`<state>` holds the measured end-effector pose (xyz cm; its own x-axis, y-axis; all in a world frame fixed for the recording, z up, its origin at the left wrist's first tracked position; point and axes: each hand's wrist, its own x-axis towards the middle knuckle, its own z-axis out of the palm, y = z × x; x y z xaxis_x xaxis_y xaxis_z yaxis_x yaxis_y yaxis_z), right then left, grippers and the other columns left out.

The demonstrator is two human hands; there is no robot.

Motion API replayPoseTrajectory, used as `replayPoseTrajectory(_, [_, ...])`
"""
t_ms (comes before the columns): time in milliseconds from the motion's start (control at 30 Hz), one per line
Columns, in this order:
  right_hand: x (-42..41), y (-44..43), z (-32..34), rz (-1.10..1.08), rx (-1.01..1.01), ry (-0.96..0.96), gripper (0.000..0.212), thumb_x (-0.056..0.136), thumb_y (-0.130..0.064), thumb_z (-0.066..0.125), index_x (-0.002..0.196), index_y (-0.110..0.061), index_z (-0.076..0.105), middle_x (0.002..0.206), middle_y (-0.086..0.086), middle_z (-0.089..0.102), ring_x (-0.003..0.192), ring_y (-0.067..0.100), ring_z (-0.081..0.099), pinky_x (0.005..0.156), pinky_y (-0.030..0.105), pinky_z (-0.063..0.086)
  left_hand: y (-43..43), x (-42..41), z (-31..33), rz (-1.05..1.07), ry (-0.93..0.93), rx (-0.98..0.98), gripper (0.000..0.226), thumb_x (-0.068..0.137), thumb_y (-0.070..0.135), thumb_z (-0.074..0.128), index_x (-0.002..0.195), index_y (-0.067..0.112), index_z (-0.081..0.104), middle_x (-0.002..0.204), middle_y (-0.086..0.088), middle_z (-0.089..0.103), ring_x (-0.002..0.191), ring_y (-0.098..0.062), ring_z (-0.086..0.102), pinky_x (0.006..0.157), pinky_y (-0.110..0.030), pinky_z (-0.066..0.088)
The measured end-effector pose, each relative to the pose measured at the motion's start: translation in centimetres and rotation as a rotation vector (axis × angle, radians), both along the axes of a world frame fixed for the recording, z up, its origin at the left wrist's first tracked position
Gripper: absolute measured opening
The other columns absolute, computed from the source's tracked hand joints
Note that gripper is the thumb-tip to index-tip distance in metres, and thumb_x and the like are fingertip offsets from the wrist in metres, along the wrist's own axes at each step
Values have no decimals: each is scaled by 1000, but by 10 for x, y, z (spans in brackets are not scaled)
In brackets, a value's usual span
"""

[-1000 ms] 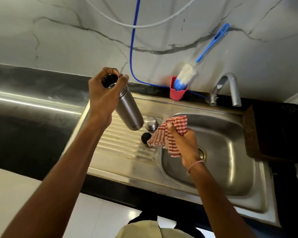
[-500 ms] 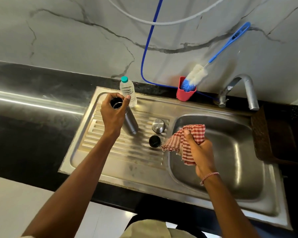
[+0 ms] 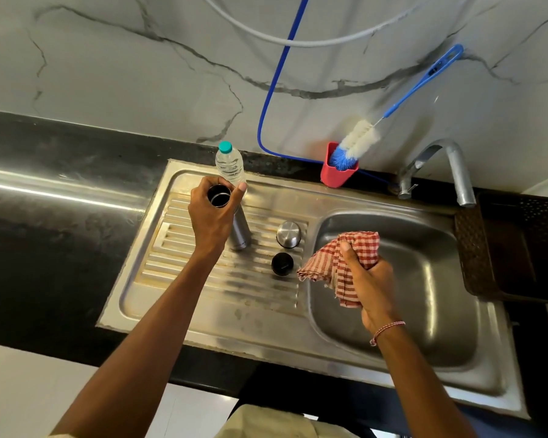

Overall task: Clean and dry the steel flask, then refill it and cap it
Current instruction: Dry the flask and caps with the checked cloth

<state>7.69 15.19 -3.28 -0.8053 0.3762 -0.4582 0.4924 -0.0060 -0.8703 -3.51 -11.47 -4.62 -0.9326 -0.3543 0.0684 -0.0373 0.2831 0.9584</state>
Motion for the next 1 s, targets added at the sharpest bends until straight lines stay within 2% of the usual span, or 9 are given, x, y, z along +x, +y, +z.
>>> replayPoseTrajectory(100, [-1, -2, -1, 25, -13, -4, 31, 88, -45, 72, 99, -16, 72, 87, 1, 79, 79, 20, 77, 76, 47, 63, 2, 3, -1, -48, 26, -35, 48, 71, 72, 77, 98, 37, 59, 108, 7, 68, 111, -21, 65, 91, -36, 58])
replayPoseTrajectory(267, [-1, -4, 5, 61, -64, 14, 32, 89, -43, 71, 103, -14, 73, 92, 2, 79, 83, 21, 77, 79, 49, 62, 3, 7, -1, -63, 34, 20, 62, 75, 52, 85, 118, 17, 60, 121, 4, 66, 116, -13, 63, 96, -28, 57])
replayPoseTrajectory(367, [-1, -1, 9, 76, -99, 34, 29, 90, -40, 72, 104, -15, 73, 93, 1, 79, 85, 21, 77, 81, 48, 62, 2, 11, 9, 79, 61, -54, 61, 85, 44, 81, 131, 15, 54, 136, -4, 57, 128, -16, 53, 102, -11, 44])
replayPoseTrajectory(433, [0, 4, 13, 86, -120, 45, 28, 90, -39, 71, 105, -16, 72, 94, 1, 79, 86, 20, 76, 82, 47, 62, 4, 24, 19, 267, 169, -147, 52, 94, 50, 70, 129, 16, 56, 137, -5, 58, 129, -17, 51, 108, -22, 42])
replayPoseTrajectory(567, [2, 16, 15, 104, -159, 62, 29, 91, -38, 70, 110, -16, 72, 98, 1, 79, 90, 22, 76, 86, 50, 61, 34, 78, 37, 179, 341, -242, 18, 101, 22, 66, 107, 5, 63, 98, -4, 68, 87, -14, 63, 80, -21, 50])
replayPoseTrajectory(667, [5, 25, 13, 108, -175, 72, 29, 92, -39, 70, 110, -16, 72, 100, 3, 78, 93, 24, 76, 87, 52, 60, 65, 106, 13, -166, 82, -438, 12, 95, 14, 71, 103, 18, 64, 85, 7, 68, 69, -7, 65, 63, -18, 51])
replayPoseTrajectory(800, [12, 37, 5, 78, -192, 42, 29, 92, -41, 68, 109, -18, 72, 99, 4, 78, 92, 25, 76, 87, 55, 59, 89, 103, -52, -358, -414, -769, 56, 88, 38, 75, 136, 27, 48, 139, -6, 54, 109, -33, 65, 79, -47, 56])
replayPoseTrajectory(900, [20, 49, -2, 66, -201, 9, 31, 91, -45, 69, 107, -18, 74, 100, 6, 78, 93, 28, 76, 86, 58, 58, 95, 91, -78, -423, -509, -861, 74, 88, 38, 76, 149, 23, 36, 147, -12, 44, 122, -37, 58, 86, -51, 55])
replayPoseTrajectory(1000, [28, 61, -3, 77, -204, 14, 29, 90, -45, 69, 103, -19, 75, 100, 8, 78, 93, 29, 75, 86, 59, 58, 93, 79, -86, -411, -488, -839, 54, 88, 36, 76, 133, 26, 48, 124, -7, 59, 109, -32, 64, 81, -46, 57])
